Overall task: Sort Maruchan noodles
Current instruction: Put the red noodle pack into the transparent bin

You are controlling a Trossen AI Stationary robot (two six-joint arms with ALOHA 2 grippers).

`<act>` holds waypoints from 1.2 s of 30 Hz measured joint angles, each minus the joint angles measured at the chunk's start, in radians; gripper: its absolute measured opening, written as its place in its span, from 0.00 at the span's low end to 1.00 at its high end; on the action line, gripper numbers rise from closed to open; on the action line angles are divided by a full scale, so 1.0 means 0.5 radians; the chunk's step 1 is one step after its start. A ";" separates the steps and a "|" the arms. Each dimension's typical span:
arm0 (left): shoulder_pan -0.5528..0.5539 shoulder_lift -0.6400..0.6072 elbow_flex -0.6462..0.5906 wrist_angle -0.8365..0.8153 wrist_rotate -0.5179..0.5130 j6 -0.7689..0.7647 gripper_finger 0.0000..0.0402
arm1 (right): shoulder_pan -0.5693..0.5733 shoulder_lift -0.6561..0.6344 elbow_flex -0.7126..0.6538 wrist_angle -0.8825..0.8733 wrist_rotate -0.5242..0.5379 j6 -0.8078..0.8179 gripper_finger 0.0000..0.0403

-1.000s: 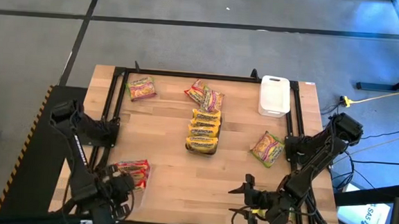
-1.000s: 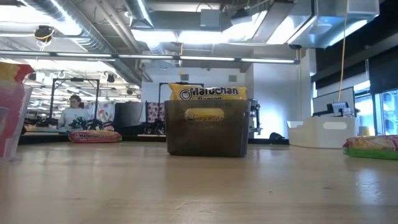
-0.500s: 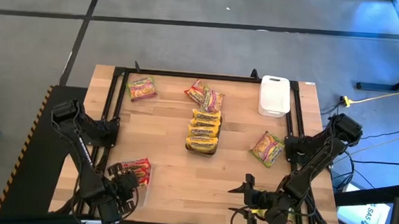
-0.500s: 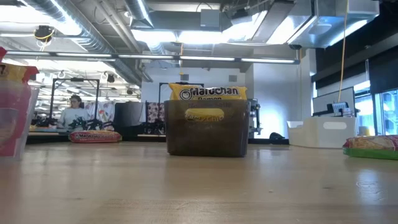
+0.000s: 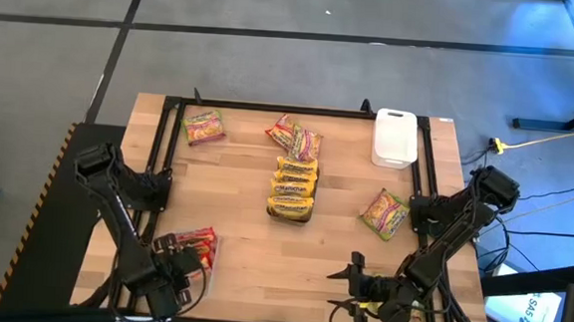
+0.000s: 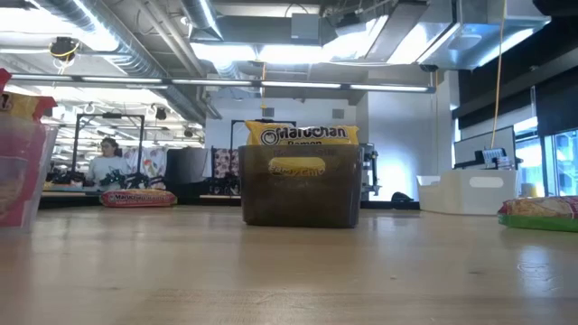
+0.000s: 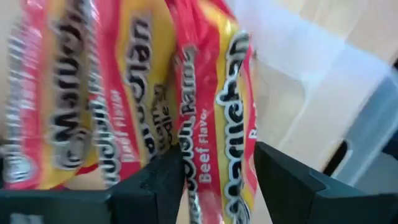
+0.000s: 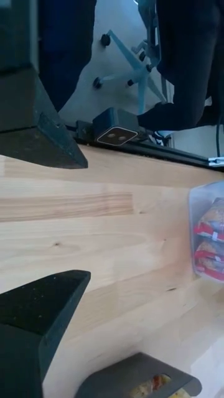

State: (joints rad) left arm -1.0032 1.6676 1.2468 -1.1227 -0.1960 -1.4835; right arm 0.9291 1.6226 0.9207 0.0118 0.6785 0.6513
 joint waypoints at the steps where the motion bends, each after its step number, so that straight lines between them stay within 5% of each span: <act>1: 0.008 0.000 0.040 -0.055 -0.026 0.002 0.45 | 0.000 0.000 0.000 -0.001 0.001 -0.001 0.63; 9: 0.020 -0.011 0.441 -0.457 -0.557 -0.094 0.45 | 0.000 0.000 0.000 -0.004 0.004 -0.001 0.63; 18: 0.095 -0.013 0.517 0.285 -1.672 0.185 0.45 | -0.014 -0.002 0.000 -0.001 0.024 0.015 0.63; 23: 0.254 -0.012 0.350 0.862 -1.596 0.639 0.45 | -0.075 -0.070 0.005 -0.191 0.075 0.094 0.62; 31: 0.583 -0.011 -0.137 1.819 -0.970 1.195 0.45 | -0.370 -0.286 0.005 -0.955 0.093 0.203 0.49; 36: 0.744 -0.011 -0.366 2.171 -0.952 1.467 0.45 | -0.633 -0.310 0.005 -1.193 0.095 -0.004 0.41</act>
State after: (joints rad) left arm -0.6314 1.6619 1.0636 -0.0373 -0.6721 -0.7498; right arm 0.6124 1.4677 0.9230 -0.5845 0.7261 0.6494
